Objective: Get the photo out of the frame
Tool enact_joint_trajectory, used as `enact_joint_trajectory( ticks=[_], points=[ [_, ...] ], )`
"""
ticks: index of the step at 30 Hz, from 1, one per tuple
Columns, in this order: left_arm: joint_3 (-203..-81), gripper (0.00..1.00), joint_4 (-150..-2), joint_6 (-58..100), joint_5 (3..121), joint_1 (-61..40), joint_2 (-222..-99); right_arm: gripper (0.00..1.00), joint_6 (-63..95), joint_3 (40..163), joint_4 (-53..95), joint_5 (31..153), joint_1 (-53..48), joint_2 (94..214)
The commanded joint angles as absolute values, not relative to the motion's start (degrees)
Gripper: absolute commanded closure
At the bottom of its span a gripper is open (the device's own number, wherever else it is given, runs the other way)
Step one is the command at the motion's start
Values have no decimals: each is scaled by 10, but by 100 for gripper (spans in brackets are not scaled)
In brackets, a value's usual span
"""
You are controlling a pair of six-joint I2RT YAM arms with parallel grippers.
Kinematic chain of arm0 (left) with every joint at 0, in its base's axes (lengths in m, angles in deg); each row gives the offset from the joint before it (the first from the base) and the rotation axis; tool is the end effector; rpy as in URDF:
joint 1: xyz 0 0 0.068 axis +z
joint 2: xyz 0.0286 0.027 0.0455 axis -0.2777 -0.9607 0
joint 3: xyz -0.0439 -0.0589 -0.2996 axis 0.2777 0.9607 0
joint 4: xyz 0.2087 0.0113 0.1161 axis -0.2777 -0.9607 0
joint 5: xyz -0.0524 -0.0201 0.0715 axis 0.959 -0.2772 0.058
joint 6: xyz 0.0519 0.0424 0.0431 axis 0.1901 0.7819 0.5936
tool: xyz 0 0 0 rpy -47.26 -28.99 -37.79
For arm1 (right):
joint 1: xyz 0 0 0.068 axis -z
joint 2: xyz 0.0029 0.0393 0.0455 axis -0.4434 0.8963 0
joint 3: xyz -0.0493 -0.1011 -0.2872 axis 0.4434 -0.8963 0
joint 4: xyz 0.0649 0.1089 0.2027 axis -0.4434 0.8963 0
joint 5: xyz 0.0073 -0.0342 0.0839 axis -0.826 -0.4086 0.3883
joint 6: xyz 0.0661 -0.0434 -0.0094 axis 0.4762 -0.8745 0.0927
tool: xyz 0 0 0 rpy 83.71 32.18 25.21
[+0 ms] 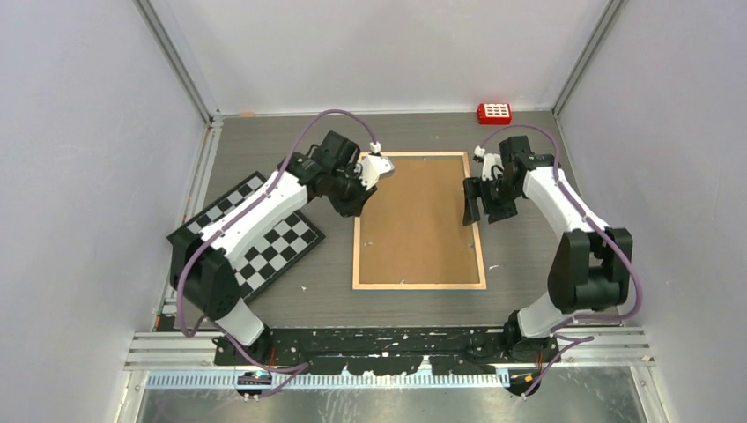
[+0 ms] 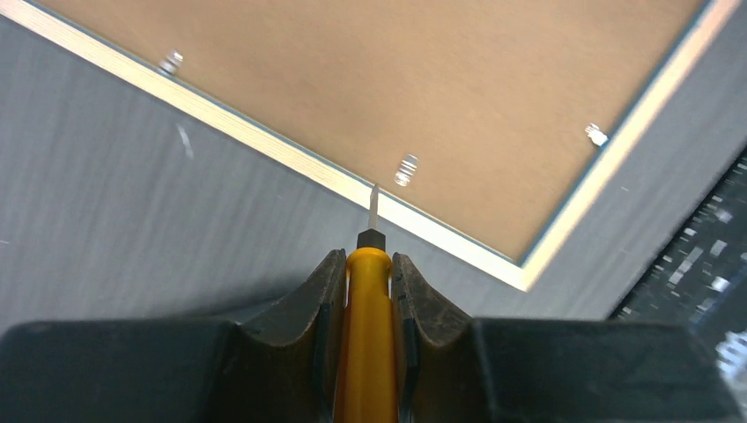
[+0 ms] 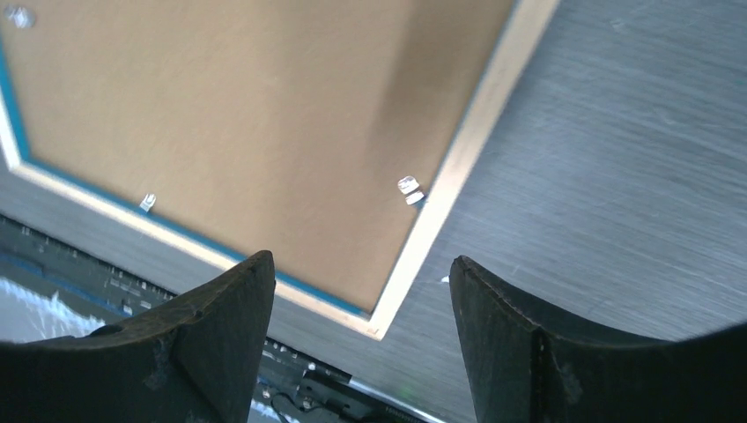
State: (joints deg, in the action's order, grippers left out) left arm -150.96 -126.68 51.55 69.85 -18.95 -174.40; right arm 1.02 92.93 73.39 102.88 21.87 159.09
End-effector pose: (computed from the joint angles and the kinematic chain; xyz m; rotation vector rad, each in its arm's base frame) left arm 0.2510 -0.1998 0.3252 1.2588 2.2419 -0.4743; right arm 0.2686 0.0430 0.2657 -0.3821 2.7663 0.4435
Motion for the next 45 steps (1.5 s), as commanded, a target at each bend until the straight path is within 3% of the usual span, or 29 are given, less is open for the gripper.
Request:
enact_joint_trajectory(
  ticks=[1, 16, 19, 28, 35, 45],
  points=[
    [-1578, 100, -1225, 565, 639, -183, -1790, 23, 47, 993, 684, 984, 234, 1650],
    [-1758, 100, -1254, 509, 673, -108, -1931, 28, 89, 1126, 658, 988, 240, 1865],
    [-1760, 100, -1254, 509, 671, -105, -1933, 36, 87, 1125, 655, 993, 239, 1880],
    [-1737, 100, -1264, 533, 686, -101, -1925, 78, 48, 1075, 655, 992, 211, 1881],
    [-1690, 100, -1286, 571, 692, -101, -1906, 84, 16, 1005, 648, 973, 168, 1856],
    [-1680, 100, -1340, 624, 652, -102, -1927, 85, 30, 974, 648, 963, 150, 1859]
  ],
)
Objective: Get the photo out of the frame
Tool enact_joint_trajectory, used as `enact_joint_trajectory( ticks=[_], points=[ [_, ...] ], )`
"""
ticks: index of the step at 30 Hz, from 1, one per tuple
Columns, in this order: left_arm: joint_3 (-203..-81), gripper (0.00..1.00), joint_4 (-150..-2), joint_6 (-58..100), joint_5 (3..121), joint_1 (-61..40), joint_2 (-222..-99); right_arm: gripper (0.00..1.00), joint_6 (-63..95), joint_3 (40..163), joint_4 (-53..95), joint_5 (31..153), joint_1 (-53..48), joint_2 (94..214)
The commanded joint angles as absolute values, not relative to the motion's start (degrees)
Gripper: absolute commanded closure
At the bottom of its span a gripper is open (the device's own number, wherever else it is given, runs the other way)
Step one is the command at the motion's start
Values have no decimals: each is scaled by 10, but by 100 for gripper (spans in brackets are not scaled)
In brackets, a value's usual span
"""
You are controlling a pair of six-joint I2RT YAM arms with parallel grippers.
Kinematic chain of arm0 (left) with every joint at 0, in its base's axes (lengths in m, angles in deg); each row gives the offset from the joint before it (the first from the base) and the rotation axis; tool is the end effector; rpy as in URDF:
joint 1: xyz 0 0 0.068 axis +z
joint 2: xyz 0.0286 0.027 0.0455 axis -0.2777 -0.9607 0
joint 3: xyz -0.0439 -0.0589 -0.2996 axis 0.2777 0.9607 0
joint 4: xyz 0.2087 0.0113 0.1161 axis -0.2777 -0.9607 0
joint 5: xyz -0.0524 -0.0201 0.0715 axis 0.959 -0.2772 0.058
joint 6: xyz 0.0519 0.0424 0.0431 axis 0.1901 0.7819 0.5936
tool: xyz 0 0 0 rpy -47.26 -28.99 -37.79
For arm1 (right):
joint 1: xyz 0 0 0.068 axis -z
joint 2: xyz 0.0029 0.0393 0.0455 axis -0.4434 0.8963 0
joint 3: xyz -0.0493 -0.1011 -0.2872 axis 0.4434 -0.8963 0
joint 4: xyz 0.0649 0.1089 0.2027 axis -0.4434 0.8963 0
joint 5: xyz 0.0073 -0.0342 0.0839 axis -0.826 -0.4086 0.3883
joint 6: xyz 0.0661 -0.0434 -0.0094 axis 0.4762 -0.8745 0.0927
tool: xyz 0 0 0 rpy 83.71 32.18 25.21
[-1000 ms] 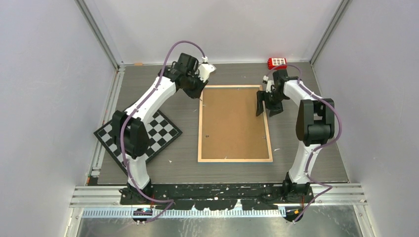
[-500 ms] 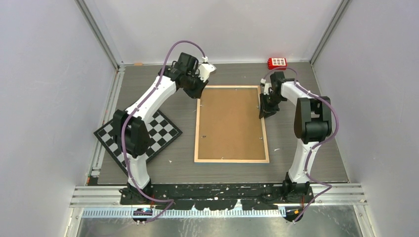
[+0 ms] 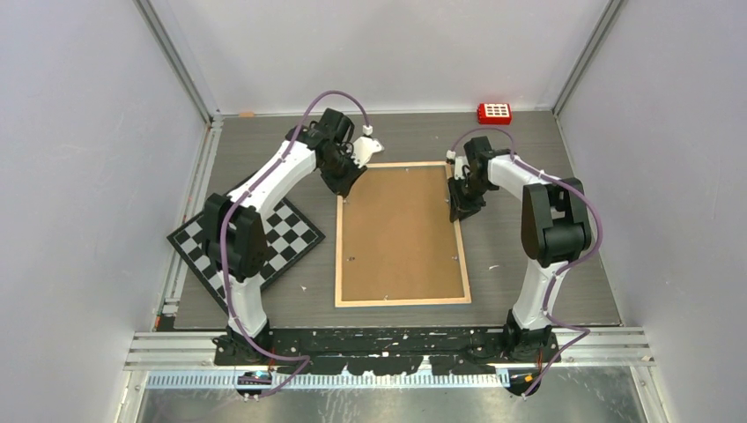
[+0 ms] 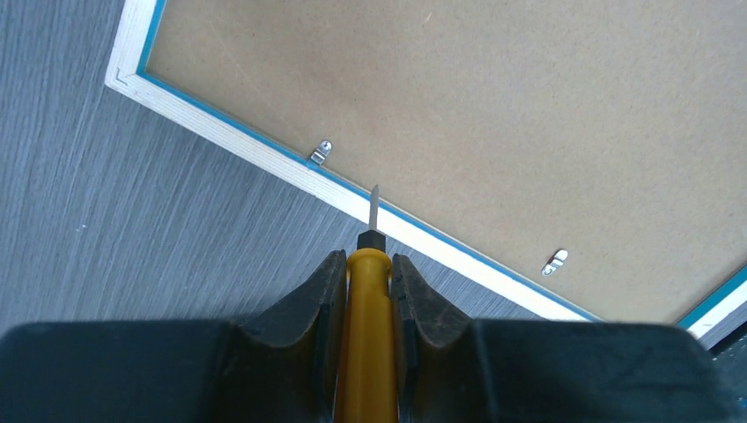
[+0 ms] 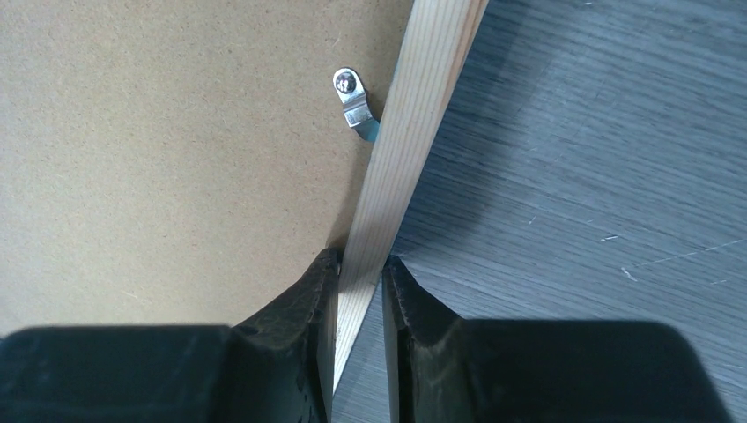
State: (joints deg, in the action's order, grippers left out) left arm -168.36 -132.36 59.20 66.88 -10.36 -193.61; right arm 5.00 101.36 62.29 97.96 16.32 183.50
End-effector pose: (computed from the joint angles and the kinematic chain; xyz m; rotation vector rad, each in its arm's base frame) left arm 0.3551 -0.1946 0.2927 1.2540 2.3660 -0.3146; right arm 0.3642 0.0809 0.1799 -0.4031 2.8822 0.3659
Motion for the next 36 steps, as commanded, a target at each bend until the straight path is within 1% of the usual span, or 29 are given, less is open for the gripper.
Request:
enact_joint_trajectory(
  ticks=[1, 5, 19, 29, 36],
  points=[
    [-1680, 100, -1339, 628, 646, -104, -1929, 85, 33, 970, 645, 965, 151, 1858],
    [-1687, 100, -1341, 635, 632, -106, -1945, 85, 36, 971, 648, 967, 151, 1862],
    [-1718, 100, -1331, 639, 636, -107, -1997, 85, 38, 970, 651, 960, 151, 1864],
    [-1721, 100, -1307, 672, 576, -111, -2016, 85, 30, 977, 656, 957, 151, 1868],
    [-1720, 100, -1289, 681, 559, -119, -2023, 85, 27, 982, 658, 956, 151, 1872]
  ],
)
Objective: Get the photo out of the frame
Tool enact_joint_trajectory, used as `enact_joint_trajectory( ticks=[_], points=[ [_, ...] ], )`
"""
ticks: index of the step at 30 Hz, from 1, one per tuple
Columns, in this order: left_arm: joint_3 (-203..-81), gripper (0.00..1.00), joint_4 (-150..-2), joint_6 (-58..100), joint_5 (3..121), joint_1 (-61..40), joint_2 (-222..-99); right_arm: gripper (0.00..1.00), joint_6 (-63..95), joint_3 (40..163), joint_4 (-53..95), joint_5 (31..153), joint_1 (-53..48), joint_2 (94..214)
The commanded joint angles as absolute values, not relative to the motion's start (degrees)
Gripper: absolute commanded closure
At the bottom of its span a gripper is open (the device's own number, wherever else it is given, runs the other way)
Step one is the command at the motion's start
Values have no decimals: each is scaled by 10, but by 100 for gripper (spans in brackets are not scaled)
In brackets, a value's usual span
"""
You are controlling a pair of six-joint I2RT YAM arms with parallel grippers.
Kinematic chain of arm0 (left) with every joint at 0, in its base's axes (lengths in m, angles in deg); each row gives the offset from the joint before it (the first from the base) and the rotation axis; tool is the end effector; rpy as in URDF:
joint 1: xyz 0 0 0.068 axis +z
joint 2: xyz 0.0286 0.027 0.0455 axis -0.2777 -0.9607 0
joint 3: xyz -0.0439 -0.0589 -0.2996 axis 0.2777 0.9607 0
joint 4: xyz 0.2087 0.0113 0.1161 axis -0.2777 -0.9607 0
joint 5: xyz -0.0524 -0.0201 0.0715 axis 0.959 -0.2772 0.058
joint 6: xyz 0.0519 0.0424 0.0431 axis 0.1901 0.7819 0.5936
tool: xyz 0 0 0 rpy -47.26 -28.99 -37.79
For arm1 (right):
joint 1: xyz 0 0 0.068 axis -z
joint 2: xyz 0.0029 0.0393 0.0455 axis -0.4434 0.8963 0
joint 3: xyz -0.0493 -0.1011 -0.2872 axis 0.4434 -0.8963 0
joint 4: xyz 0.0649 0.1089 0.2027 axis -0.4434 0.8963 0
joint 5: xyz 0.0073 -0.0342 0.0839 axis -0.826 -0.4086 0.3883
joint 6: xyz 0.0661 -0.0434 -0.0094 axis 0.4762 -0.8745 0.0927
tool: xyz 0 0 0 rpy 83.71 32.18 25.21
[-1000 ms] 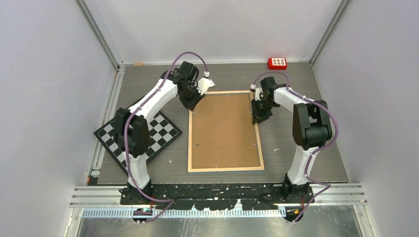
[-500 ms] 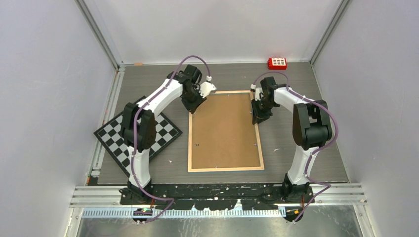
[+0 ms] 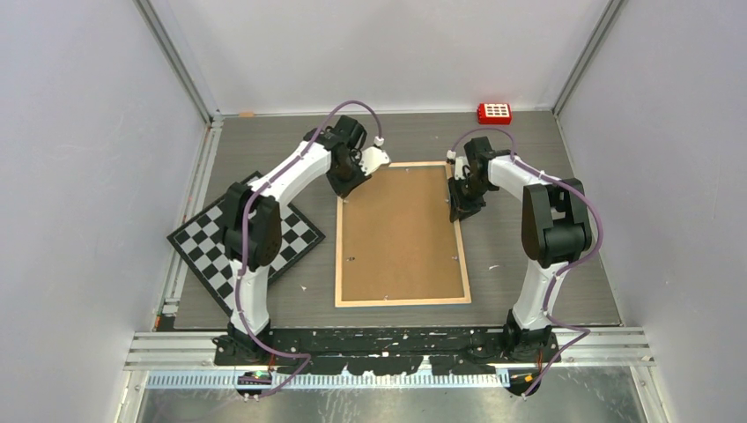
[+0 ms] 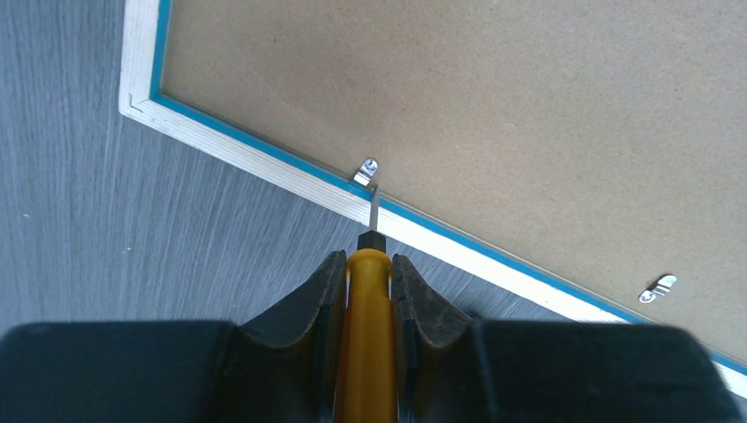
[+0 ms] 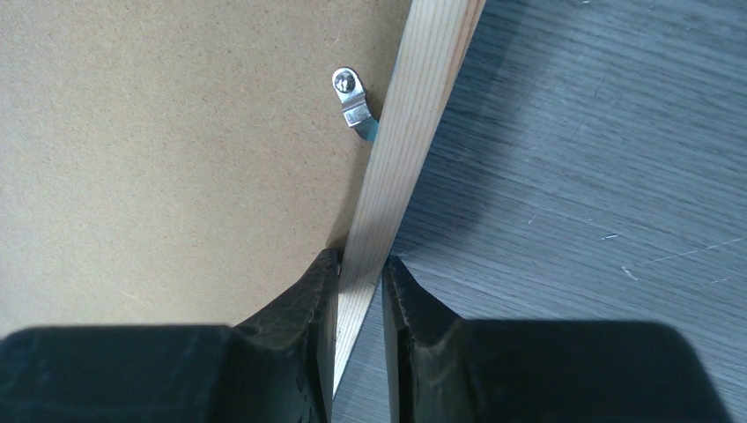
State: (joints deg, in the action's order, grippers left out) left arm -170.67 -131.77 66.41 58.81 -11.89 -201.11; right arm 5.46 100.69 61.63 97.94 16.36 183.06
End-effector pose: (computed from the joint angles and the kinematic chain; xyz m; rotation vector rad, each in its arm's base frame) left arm 0.3786 -0.2086 0.2511 1.4360 2.3658 -0.1031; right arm 0.3629 0.0803 0.1801 -0.3909 2.8772 0.3663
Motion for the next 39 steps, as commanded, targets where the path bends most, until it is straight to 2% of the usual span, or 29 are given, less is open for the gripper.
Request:
enact_joint_trajectory(
  ticks=[1, 15, 30, 39],
  points=[
    [-1717, 100, -1283, 681, 555, -120, -2023, 85, 26, 982, 658, 956, 151, 1872],
    [-1638, 100, -1155, 657, 532, -137, -1977, 86, 21, 984, 660, 958, 151, 1874],
    [-1589, 100, -1106, 499, 625, -121, -1940, 86, 28, 982, 660, 963, 151, 1871],
    [-1505, 100, -976, 433, 717, -101, -1895, 86, 33, 979, 659, 964, 151, 1870]
  ],
)
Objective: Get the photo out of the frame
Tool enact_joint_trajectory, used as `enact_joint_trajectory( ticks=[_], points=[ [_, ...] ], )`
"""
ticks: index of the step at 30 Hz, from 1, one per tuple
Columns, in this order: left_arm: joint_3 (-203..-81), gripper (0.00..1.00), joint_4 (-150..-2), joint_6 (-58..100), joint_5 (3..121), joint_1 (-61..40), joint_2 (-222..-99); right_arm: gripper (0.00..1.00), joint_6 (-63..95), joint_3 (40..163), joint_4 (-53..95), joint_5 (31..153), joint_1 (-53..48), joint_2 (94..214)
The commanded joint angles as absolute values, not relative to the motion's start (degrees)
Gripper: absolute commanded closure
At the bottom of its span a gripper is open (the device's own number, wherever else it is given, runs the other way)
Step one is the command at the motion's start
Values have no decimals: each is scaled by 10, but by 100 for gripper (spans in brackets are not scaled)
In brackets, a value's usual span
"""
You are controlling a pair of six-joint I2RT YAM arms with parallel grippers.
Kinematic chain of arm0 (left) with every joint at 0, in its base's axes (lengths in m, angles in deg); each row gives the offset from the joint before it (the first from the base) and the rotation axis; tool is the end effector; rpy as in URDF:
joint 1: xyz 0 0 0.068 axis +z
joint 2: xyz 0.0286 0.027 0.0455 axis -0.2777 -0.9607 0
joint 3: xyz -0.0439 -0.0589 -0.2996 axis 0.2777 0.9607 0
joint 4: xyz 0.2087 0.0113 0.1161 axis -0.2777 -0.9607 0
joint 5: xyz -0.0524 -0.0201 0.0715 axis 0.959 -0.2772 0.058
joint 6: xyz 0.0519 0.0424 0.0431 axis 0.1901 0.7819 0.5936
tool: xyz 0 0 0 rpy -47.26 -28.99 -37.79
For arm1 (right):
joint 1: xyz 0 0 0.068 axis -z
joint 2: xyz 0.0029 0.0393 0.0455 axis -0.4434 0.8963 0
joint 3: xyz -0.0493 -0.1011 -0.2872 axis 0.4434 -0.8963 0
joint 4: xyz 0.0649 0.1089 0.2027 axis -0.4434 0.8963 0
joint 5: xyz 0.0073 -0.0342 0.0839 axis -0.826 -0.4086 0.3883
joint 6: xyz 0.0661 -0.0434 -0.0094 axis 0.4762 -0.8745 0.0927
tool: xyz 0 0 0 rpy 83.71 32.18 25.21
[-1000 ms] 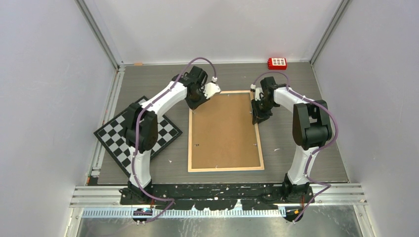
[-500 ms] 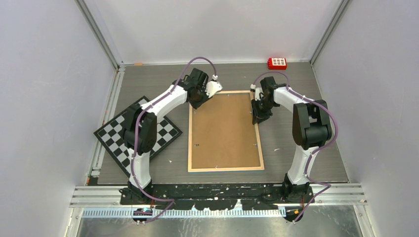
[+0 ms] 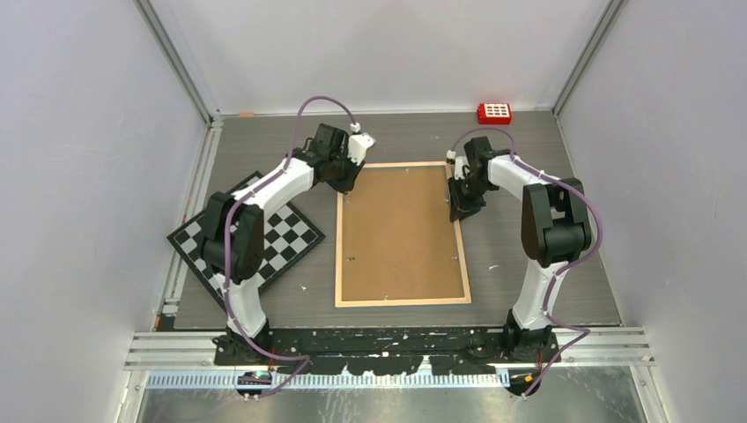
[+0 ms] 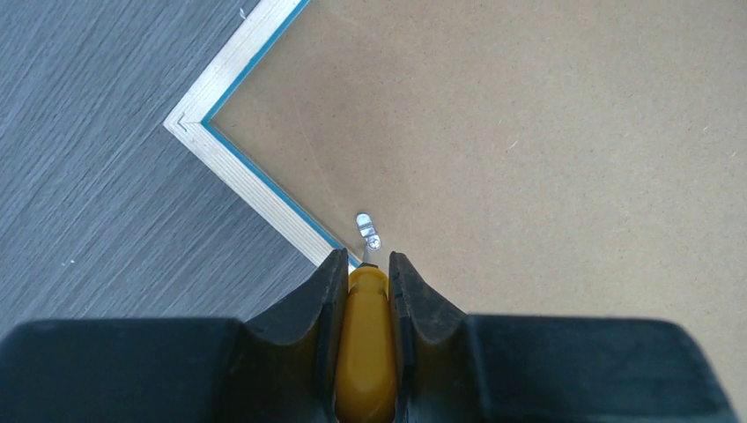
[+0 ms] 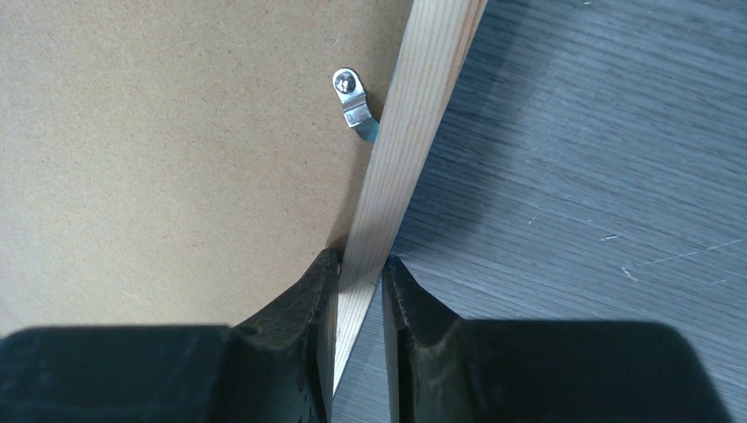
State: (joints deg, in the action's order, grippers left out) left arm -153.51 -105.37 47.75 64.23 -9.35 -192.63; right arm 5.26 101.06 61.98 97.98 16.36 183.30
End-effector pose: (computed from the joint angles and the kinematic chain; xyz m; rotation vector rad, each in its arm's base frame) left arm 0.3789 -0.1946 0.2556 0.9266 2.2870 -0.3108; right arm 0.3637 0.0805 0.1800 -0.3958 2.8799 0.3669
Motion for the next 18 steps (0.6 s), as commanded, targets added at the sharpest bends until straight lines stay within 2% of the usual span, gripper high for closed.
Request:
enact_joint_trajectory(
  ticks=[1, 8, 18],
  points=[
    [-1500, 100, -966, 433, 720, -102, -1893, 86, 33, 979, 659, 964, 151, 1870],
    [-1480, 100, -935, 451, 681, -101, -1865, 86, 41, 974, 659, 970, 151, 1865],
    [-1510, 100, -975, 440, 674, -96, -1861, 86, 45, 979, 660, 983, 151, 1868]
  ],
)
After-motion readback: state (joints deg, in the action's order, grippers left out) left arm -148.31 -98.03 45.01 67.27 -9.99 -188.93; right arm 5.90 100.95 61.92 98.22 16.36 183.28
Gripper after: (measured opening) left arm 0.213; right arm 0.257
